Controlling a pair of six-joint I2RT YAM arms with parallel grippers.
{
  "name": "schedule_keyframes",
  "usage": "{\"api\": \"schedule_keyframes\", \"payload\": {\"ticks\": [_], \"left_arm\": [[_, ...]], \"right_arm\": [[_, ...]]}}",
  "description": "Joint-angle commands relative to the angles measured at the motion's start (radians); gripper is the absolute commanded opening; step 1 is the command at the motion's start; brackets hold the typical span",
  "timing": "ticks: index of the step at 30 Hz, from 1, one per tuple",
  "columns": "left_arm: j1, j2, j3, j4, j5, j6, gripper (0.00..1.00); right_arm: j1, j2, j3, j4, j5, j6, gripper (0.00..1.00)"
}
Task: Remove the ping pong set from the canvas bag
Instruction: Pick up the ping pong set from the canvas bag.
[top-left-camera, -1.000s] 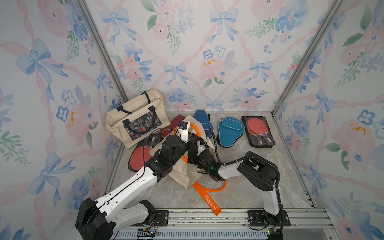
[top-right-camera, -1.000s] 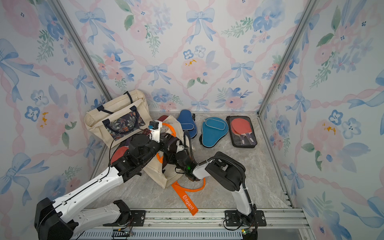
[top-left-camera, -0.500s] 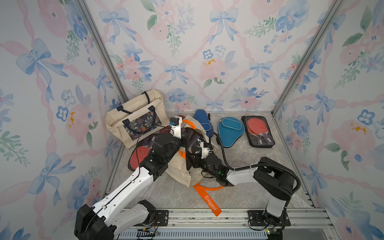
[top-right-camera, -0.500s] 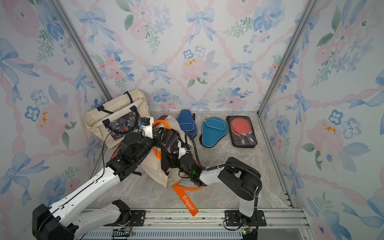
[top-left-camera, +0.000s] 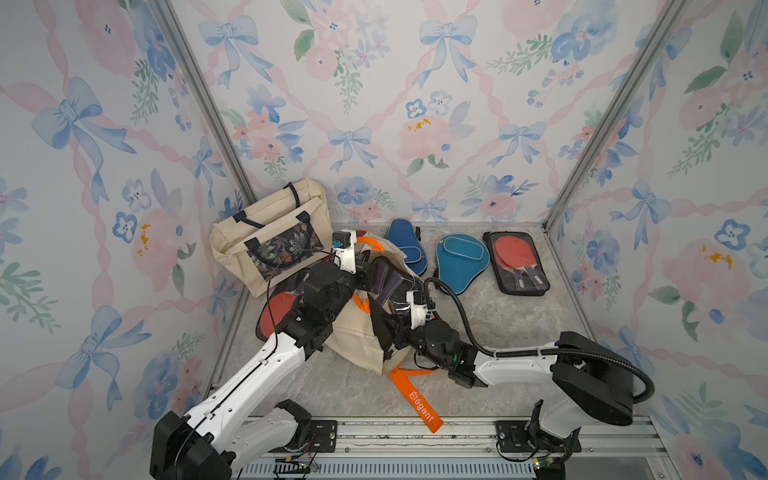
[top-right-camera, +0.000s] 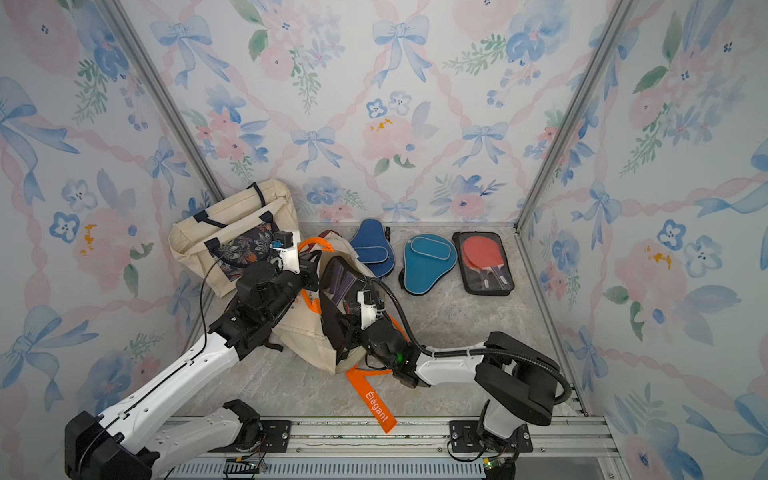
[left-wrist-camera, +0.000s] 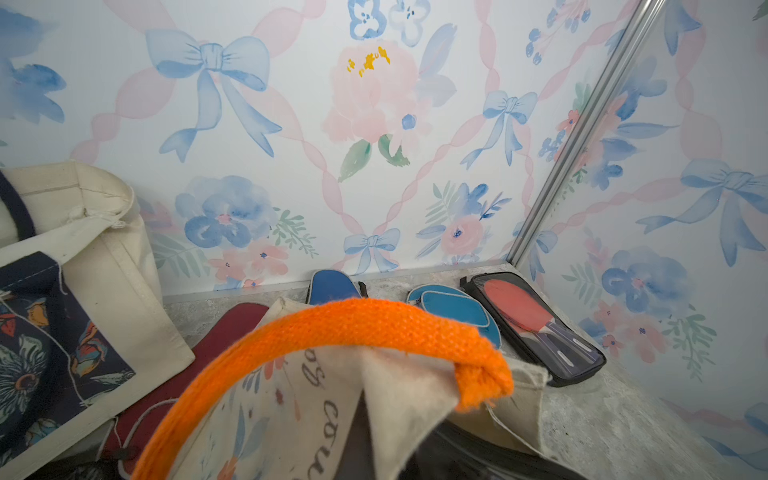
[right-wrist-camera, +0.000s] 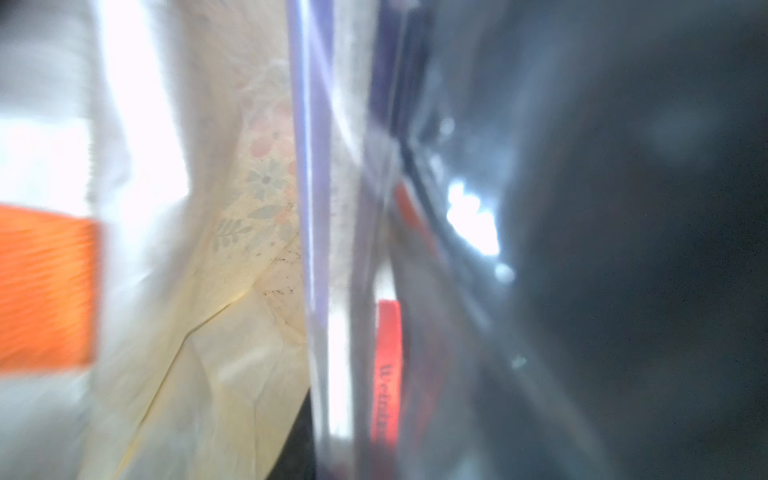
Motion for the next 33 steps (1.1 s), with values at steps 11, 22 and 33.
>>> {"api": "schedule_keyframes", "payload": {"ticks": [11, 22, 33], "left_arm": [[0.089, -0.006, 0.020, 0.077, 0.011, -0.029, 0.00], [0.112, -0.008, 0.020, 0.077, 0.010, -0.027, 0.00], [0.116, -0.010, 0.020, 0.077, 0.023, -0.036, 0.00]], "right_arm": [[0.023, -0.444, -0.154, -0.140, 0.125, -0.126, 0.07], [-0.051, -0.995, -0.271, -0.544, 0.275, -0.107, 0.07], [-0.442, -1.387, -0.393, -0.976, 0.220, 0.210, 0.08]]}}
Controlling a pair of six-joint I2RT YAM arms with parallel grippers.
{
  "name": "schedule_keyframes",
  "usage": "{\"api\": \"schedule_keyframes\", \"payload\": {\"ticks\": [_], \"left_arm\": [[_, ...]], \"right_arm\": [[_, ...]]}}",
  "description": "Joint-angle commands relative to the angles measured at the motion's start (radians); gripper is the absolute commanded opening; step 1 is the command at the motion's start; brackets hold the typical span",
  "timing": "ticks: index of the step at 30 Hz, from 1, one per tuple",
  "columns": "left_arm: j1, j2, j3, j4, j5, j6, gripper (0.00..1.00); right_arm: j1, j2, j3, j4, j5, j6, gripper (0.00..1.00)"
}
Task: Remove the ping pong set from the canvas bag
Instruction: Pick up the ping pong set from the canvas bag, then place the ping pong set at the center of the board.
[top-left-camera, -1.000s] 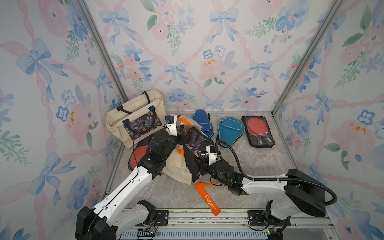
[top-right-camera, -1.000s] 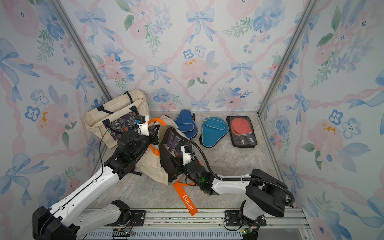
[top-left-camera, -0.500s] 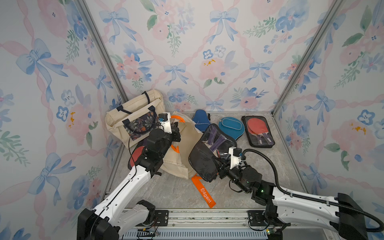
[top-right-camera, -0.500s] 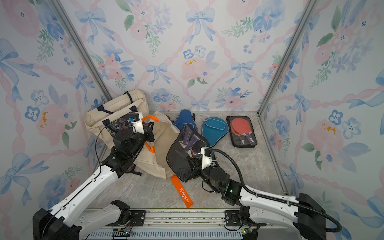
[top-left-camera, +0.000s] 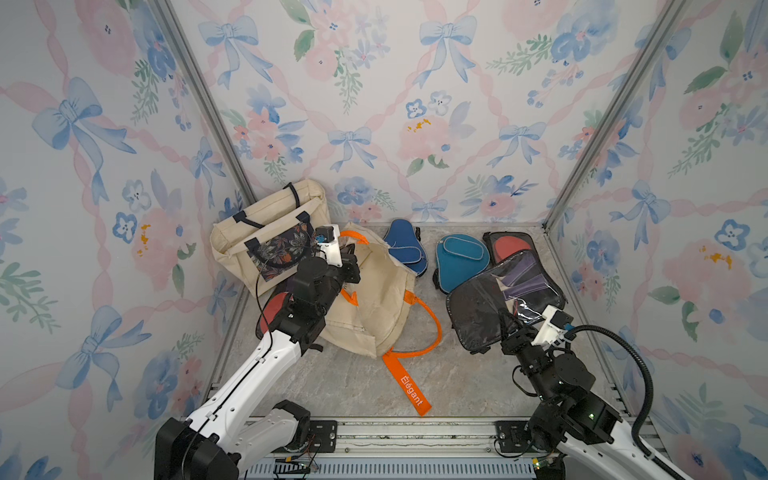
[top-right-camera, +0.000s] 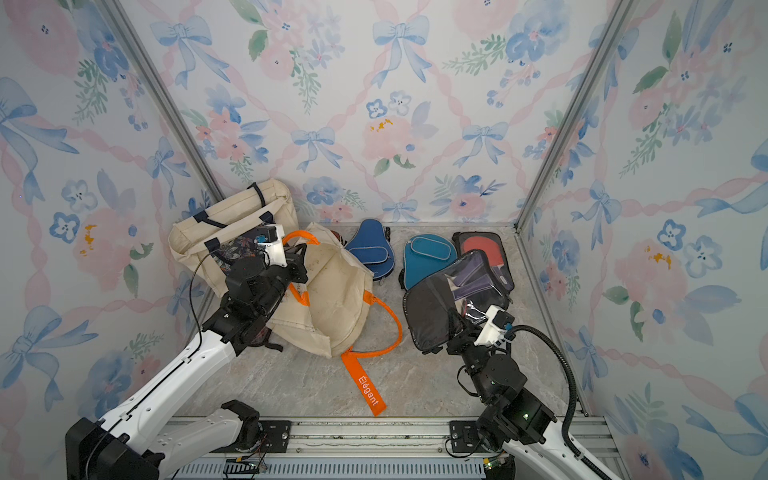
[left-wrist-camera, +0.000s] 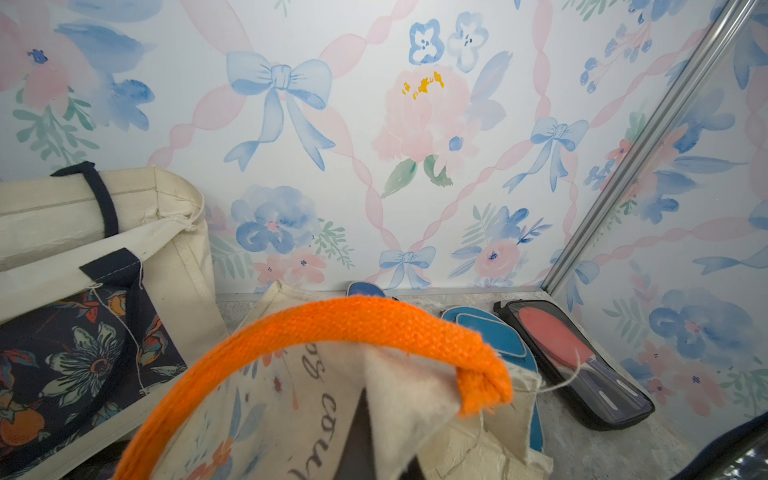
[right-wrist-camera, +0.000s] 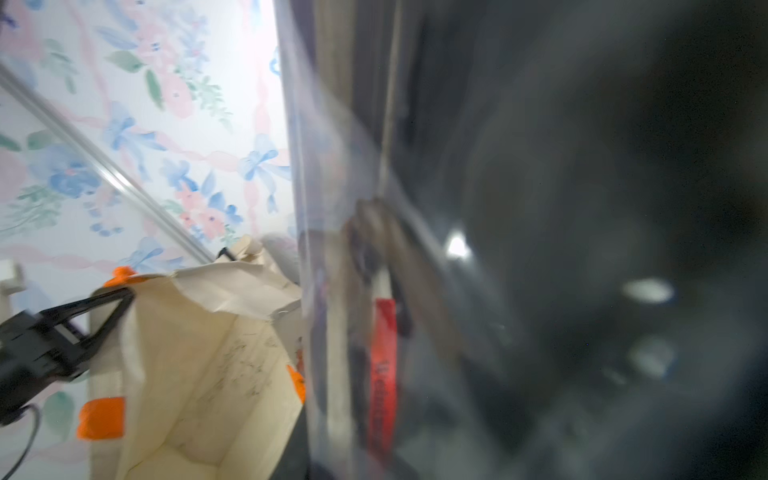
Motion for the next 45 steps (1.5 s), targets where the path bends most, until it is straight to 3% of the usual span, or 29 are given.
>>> {"api": "schedule_keyframes", "payload": {"ticks": [1, 10, 21, 31, 41, 45], "left_arm": [[0.007, -0.010, 0.020, 0.061, 0.012, -0.011, 0.00], [0.007, -0.014, 0.020, 0.063, 0.026, -0.017, 0.00], [0.007, -0.020, 0.020, 0.066, 0.037, -0.024, 0.00], [0.006, -0.014, 0.019, 0.068, 0.043, -0.029, 0.00], [0.002, -0.009, 0.017, 0.071, 0.049, -0.033, 0.00], [0.003, -0.013, 0.017, 0.070, 0.048, -0.032, 0.00]], "right_arm": [[-0.122, -0.043, -0.042, -0.132, -0.062, 0.173, 0.08], [-0.475, -0.028, -0.214, -0.151, -0.381, 0.492, 0.07], [-0.610, 0.056, -0.272, -0.146, -0.476, 0.550, 0.12], [-0.769, 0.186, -0.283, -0.111, -0.641, 0.576, 0.25], [-0.892, 0.347, -0.214, -0.152, -0.768, 0.558, 0.61], [-0.907, 0.338, -0.130, -0.278, -0.735, 0.504, 0.99]]}}
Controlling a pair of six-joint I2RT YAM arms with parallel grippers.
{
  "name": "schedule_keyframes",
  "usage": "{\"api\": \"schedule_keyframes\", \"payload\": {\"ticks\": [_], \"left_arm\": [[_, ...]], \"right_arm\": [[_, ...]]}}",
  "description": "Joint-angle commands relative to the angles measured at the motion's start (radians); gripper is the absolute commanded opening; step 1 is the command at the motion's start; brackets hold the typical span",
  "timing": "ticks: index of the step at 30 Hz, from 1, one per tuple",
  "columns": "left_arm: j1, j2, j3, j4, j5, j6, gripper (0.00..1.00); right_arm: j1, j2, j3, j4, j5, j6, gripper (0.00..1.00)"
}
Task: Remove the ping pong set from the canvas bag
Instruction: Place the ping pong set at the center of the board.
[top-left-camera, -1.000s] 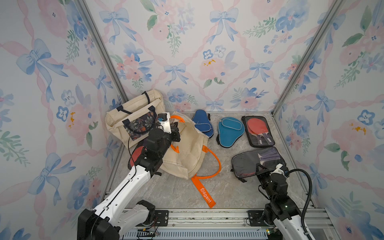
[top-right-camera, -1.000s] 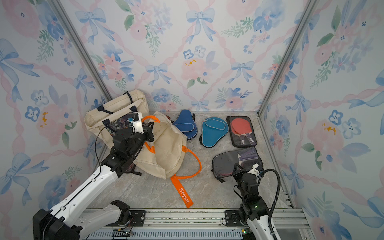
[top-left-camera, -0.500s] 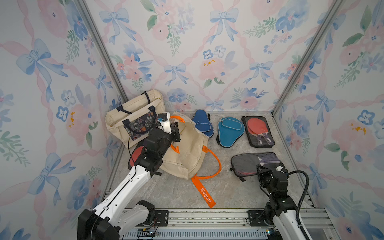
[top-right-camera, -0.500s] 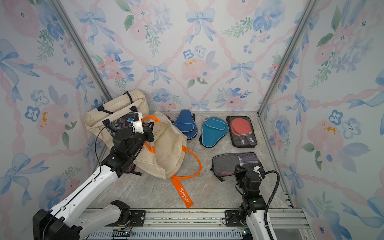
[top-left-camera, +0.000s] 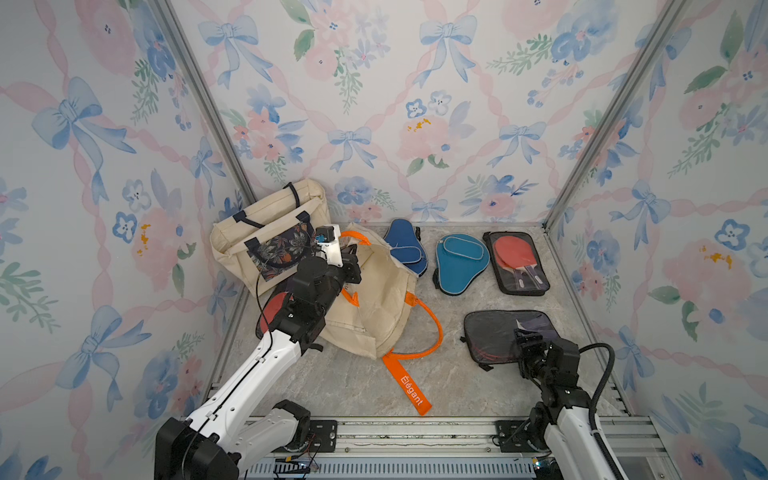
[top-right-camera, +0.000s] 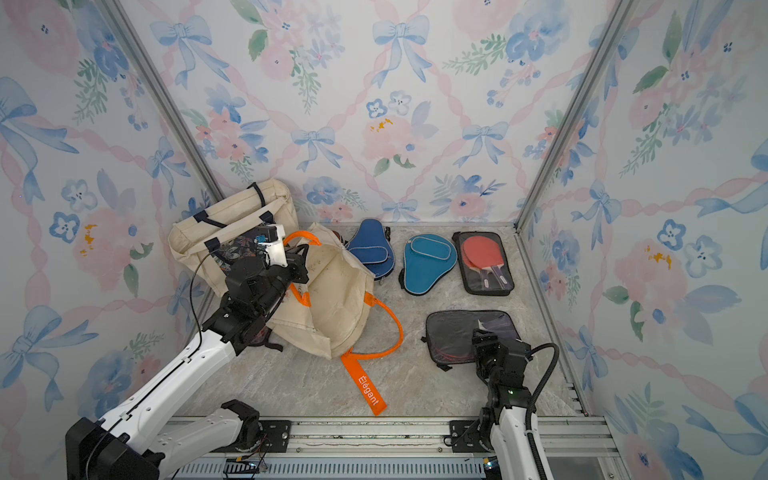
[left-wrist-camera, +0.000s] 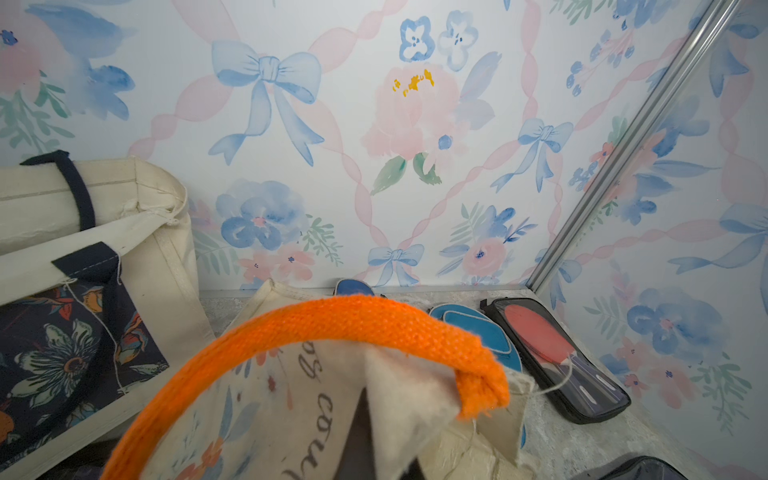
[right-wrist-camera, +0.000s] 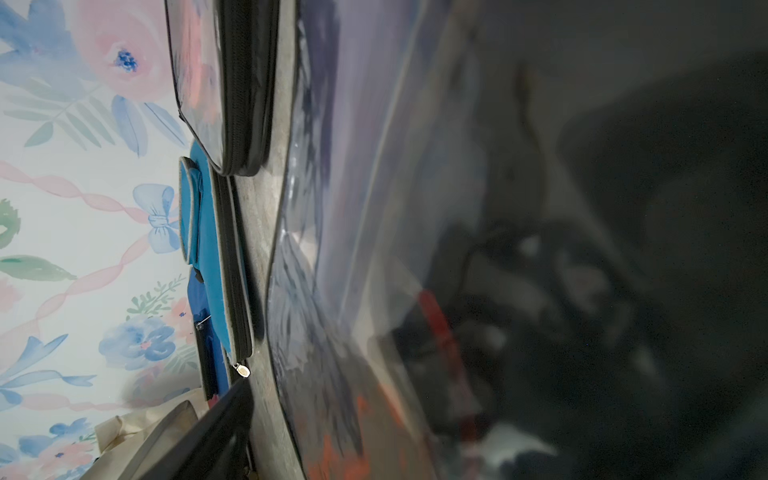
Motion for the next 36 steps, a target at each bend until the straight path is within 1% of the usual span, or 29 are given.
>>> {"api": "schedule_keyframes", "payload": {"ticks": [1, 4, 6, 9, 13, 15, 18, 21, 23, 24, 25, 26, 27, 28, 29, 30, 34, 36], "left_arm": [[0.002, -0.015, 0.017, 0.071, 0.012, -0.006, 0.00], [0.001, -0.018, 0.017, 0.072, 0.014, -0.006, 0.00], [0.001, -0.016, 0.017, 0.073, 0.015, -0.007, 0.00], [0.001, -0.013, 0.016, 0.073, 0.013, -0.008, 0.00], [0.000, -0.007, 0.016, 0.073, 0.008, -0.005, 0.00], [0.001, -0.004, 0.016, 0.073, 0.008, -0.005, 0.00], [0.001, -0.002, 0.016, 0.072, 0.006, -0.004, 0.00], [-0.002, 0.000, 0.014, 0.072, 0.002, 0.000, 0.00], [-0.003, 0.004, 0.014, 0.071, 0.000, 0.001, 0.00], [-0.003, 0.004, 0.014, 0.071, 0.001, 0.003, 0.00], [-0.005, 0.006, 0.014, 0.071, -0.001, 0.003, 0.00], [-0.005, 0.008, 0.014, 0.072, 0.000, 0.002, 0.00], [-0.004, 0.010, 0.016, 0.071, 0.002, 0.004, 0.00], [-0.004, 0.010, 0.015, 0.071, 0.002, 0.004, 0.00], [-0.005, 0.011, 0.016, 0.071, 0.003, 0.004, 0.00], [-0.005, 0.012, 0.015, 0.072, 0.002, 0.006, 0.00], [-0.008, 0.014, 0.014, 0.071, 0.000, 0.007, 0.00], [-0.008, 0.016, 0.014, 0.071, 0.000, 0.009, 0.00]], "right_arm": [[-0.011, -0.002, 0.085, -0.234, 0.015, -0.072, 0.97], [-0.011, -0.003, 0.179, -0.385, 0.100, -0.126, 0.97], [-0.009, 0.005, 0.224, -0.443, 0.138, -0.150, 0.97], [0.024, 0.013, 0.287, -0.530, 0.248, -0.172, 0.97], [0.200, -0.010, 0.387, -0.627, 0.537, -0.182, 0.97], [0.292, -0.024, 0.422, -0.631, 0.651, -0.189, 0.97], [0.437, -0.009, 0.472, -0.600, 0.781, -0.228, 0.97], [0.628, 0.045, 0.519, -0.553, 0.938, -0.291, 0.97], [0.756, 0.094, 0.544, -0.496, 1.045, -0.366, 0.97], [0.802, 0.115, 0.552, -0.458, 1.064, -0.412, 0.97], [0.844, 0.140, 0.550, -0.387, 1.059, -0.479, 0.97], [0.878, 0.161, 0.533, -0.275, 1.004, -0.581, 0.97], [0.909, 0.177, 0.522, -0.212, 0.969, -0.612, 0.97], [0.939, 0.197, 0.504, -0.131, 0.930, -0.670, 0.97], [0.953, 0.216, 0.476, -0.022, 0.830, -0.731, 0.97], [0.958, 0.235, 0.457, 0.048, 0.760, -0.748, 0.97], [0.982, 0.328, 0.388, 0.320, 0.532, -0.744, 0.97], [1.011, 0.382, 0.390, 0.393, 0.472, -0.756, 0.97]]}}
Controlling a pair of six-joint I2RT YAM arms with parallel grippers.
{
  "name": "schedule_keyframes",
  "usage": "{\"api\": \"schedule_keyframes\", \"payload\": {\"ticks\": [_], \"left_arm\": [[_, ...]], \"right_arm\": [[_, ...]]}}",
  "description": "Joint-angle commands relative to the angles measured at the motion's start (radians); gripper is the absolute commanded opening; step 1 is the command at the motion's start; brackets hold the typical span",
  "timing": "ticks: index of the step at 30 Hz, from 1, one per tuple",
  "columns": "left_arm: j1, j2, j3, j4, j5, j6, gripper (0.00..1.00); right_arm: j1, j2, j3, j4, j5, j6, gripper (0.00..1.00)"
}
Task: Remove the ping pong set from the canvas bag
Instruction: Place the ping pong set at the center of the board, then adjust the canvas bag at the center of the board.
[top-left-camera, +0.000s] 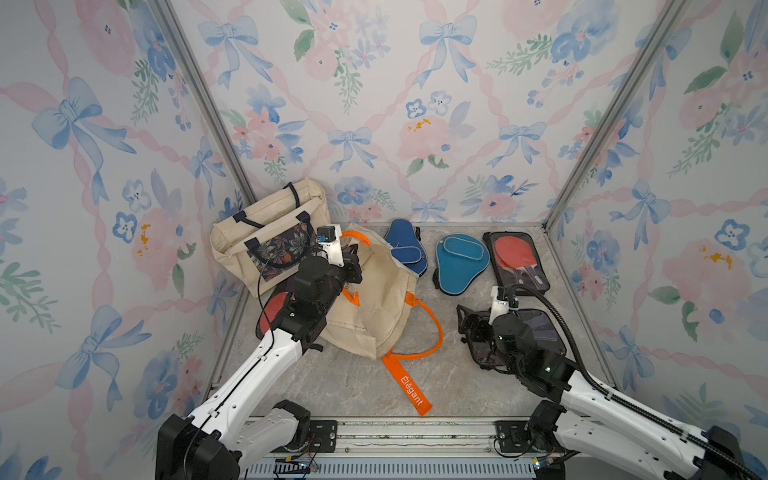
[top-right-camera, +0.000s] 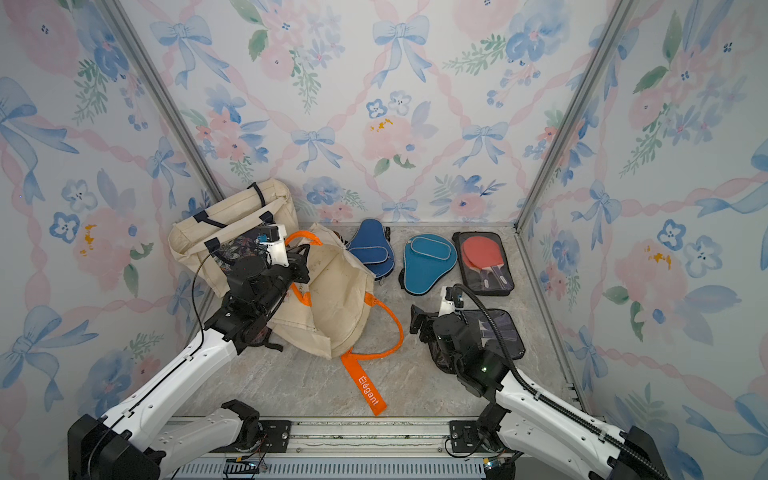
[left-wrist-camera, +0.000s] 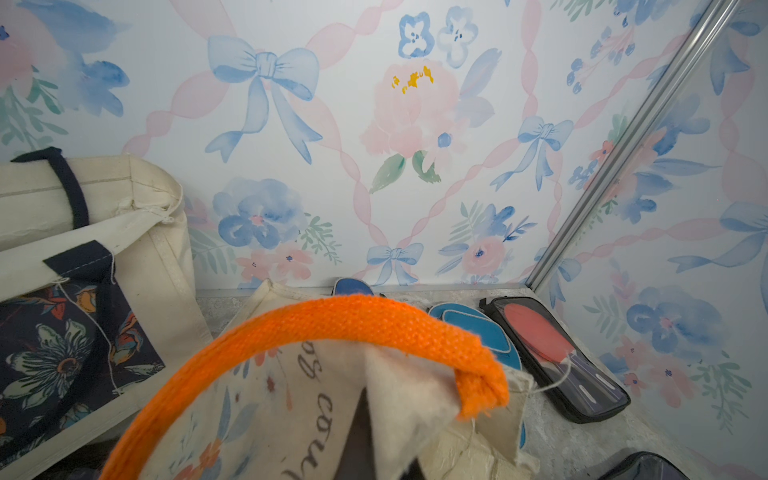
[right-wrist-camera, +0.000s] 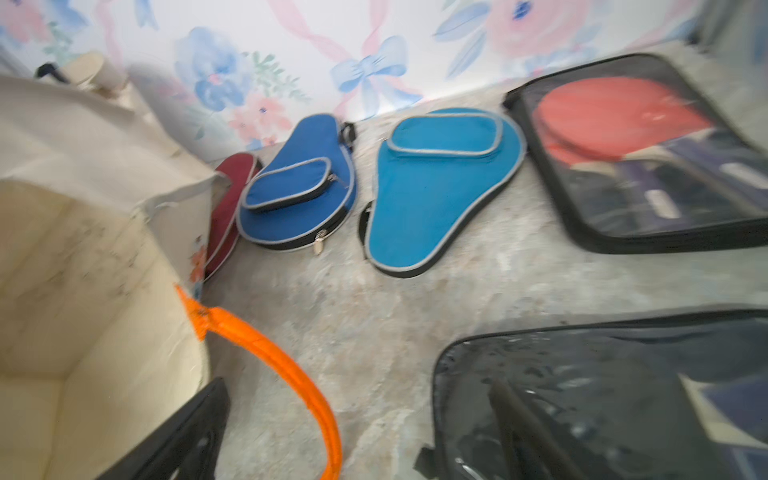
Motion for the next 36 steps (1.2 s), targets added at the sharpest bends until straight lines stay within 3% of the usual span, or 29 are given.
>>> {"api": "schedule_keyframes", "payload": {"ticks": [1, 5, 17, 30, 34, 36], "left_arm": [[-0.007, 0.003, 0.014, 0.061, 0.000, 0.009, 0.00], [-0.009, 0.005, 0.014, 0.061, -0.001, 0.009, 0.00], [-0.024, 0.002, 0.013, 0.058, -0.017, 0.022, 0.00], [-0.037, -0.007, 0.014, 0.055, -0.026, 0.028, 0.00], [-0.042, -0.010, 0.016, 0.051, -0.029, 0.032, 0.00], [-0.044, -0.015, 0.015, 0.051, -0.031, 0.033, 0.00]], "right_arm": [[0.048, 0.086, 0.001, 0.264, -0.183, -0.074, 0.97], [0.074, 0.215, 0.076, 0.267, -0.239, -0.027, 0.99], [0.075, 0.572, 0.175, 0.457, -0.436, 0.252, 0.82], [0.085, 0.799, 0.258, 0.549, -0.473, 0.282, 0.73], [0.087, 0.849, 0.296, 0.573, -0.493, 0.266, 0.60], [0.088, 0.849, 0.302, 0.576, -0.493, 0.258, 0.48]]}}
